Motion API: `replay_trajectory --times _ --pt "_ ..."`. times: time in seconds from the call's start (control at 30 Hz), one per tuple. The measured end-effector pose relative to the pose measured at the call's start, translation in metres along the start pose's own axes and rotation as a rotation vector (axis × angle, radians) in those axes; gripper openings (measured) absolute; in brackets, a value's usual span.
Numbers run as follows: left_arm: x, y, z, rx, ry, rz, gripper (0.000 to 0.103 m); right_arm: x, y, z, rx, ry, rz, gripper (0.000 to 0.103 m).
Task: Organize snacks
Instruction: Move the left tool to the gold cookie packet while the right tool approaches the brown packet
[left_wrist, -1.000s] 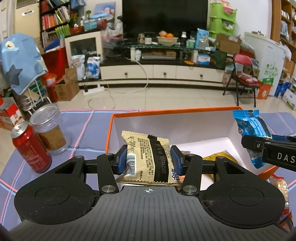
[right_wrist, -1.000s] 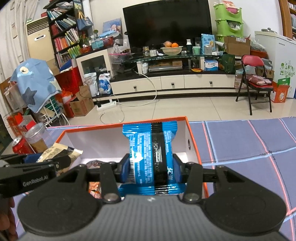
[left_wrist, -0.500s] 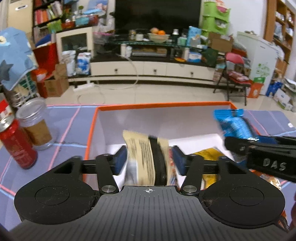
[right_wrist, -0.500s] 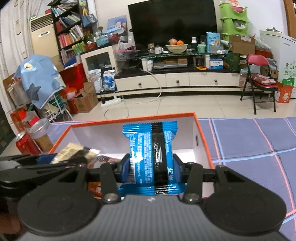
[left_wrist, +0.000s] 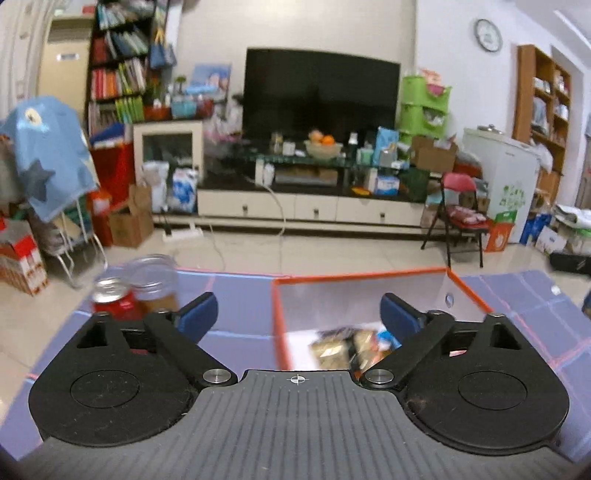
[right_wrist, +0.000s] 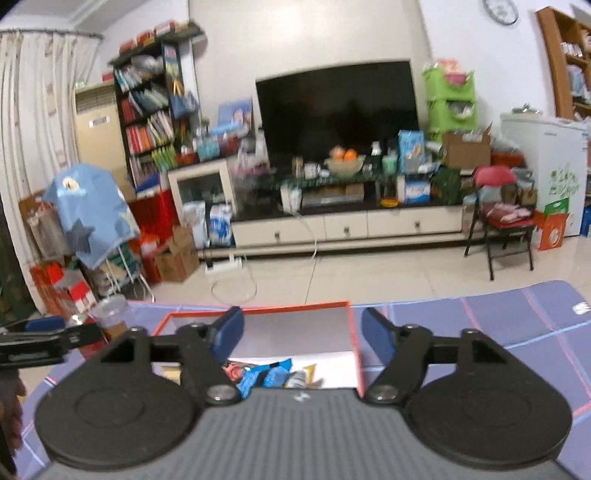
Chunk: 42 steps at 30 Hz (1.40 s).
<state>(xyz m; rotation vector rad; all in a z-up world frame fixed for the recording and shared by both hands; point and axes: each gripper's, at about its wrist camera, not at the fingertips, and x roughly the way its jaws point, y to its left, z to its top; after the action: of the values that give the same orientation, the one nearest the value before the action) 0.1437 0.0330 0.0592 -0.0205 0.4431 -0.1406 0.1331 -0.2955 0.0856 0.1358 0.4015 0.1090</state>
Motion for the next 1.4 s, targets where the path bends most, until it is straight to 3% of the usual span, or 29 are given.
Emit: replay_trajectory --times 0.03,0.1,0.17,0.27,0.4,0.5,0.63,0.8,0.97,1.27,1.4 --pt "-0.010 0.007 -0.011 0.016 0.017 0.018 0.087 -0.014 -0.005 -0.010 -0.008 -0.011 -0.014 0.094" --pt "-0.023 0.021 -0.038 -0.004 0.088 0.101 0.087 -0.037 -0.013 -0.036 -0.051 -0.002 -0.078 0.094" --pt "-0.027 0.039 -0.067 -0.138 0.191 0.217 0.086 -0.049 -0.019 -0.057 -0.088 0.036 -0.141 0.094" --pt "-0.028 0.054 -0.099 -0.328 0.291 0.266 0.084 -0.057 -0.032 -0.076 -0.087 0.080 -0.165 0.094" --pt "-0.032 0.053 -0.107 -0.454 0.264 0.301 0.086 -0.039 -0.057 -0.096 -0.089 0.158 -0.215 0.094" --pt "-0.031 0.049 -0.114 -0.506 0.257 0.336 0.087 -0.024 -0.072 -0.110 -0.024 0.264 -0.172 0.094" --pt "-0.021 0.047 -0.128 -0.548 0.342 0.384 0.087 -0.006 -0.064 -0.125 -0.080 0.357 -0.150 0.094" --pt "-0.013 0.029 -0.136 -0.512 0.371 0.447 0.086 0.008 -0.048 -0.136 -0.166 0.428 -0.152 0.094" --pt "0.005 0.013 -0.144 -0.493 0.416 0.448 0.084 0.014 -0.041 -0.147 -0.203 0.470 -0.149 0.094" --pt "0.029 0.013 -0.143 -0.480 0.388 0.436 0.087 0.023 -0.042 -0.156 -0.183 0.539 -0.130 0.092" --pt "0.022 0.025 -0.141 -0.535 0.381 0.420 0.086 0.023 -0.041 -0.157 -0.180 0.538 -0.126 0.092"
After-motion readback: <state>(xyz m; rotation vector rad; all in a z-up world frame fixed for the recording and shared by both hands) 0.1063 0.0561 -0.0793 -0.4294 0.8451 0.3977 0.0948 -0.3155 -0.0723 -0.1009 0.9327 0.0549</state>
